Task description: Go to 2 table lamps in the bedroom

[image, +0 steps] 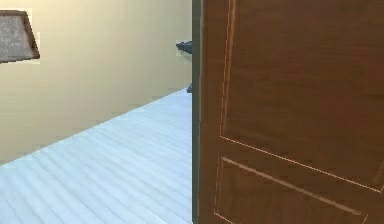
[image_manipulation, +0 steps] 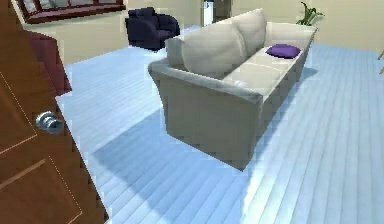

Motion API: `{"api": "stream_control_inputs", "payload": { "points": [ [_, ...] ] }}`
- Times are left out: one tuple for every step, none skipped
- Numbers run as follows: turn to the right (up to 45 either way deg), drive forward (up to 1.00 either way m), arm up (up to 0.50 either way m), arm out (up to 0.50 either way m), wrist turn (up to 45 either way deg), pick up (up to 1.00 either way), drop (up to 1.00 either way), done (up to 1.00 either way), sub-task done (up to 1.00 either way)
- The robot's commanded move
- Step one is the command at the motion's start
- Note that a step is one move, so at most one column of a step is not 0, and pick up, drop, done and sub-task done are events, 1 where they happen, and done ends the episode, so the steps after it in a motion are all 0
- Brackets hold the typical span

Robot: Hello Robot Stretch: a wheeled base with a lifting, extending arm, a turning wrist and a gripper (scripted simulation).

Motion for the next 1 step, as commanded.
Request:
{"api": "stream_control_inputs", "payload": {
  "points": [
    [-27.0,0.00,0.00,0.00,0.0,0.00,0.00,0.00,0.00]
  ]
}}
